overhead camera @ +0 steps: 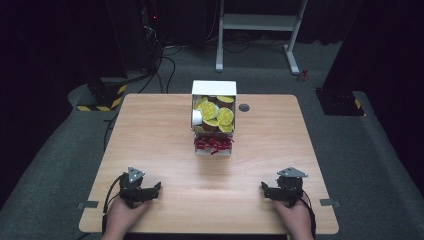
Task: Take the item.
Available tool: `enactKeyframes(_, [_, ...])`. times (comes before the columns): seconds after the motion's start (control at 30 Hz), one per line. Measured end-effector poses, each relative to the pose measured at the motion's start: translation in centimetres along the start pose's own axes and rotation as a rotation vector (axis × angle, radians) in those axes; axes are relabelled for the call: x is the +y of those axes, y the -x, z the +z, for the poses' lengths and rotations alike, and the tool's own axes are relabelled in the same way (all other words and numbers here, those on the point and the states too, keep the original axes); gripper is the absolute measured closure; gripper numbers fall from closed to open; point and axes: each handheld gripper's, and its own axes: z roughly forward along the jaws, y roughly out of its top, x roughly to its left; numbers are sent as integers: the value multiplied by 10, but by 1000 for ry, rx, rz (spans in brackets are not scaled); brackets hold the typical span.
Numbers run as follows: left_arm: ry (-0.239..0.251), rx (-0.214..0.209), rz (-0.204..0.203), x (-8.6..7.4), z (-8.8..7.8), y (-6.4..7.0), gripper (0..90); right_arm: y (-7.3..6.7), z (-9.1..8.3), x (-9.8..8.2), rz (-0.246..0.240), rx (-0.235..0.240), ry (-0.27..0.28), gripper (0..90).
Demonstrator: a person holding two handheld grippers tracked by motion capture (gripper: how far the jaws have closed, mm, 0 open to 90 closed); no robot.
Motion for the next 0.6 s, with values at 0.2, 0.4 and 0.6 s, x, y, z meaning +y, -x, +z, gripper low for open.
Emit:
enactKeyframes(0.2, [7,-2,5,0,-1,0,109,0,0,0,2,-2,0,86])
enactKeyframes(0.4, [11,-8,1,0,-1,0,129,-1,0,0,11,-3,-2,90])
enactKeyframes(0.6, [14,-2,-3,-1,-2,1,136,-1,0,0,7,-3,-1,90])
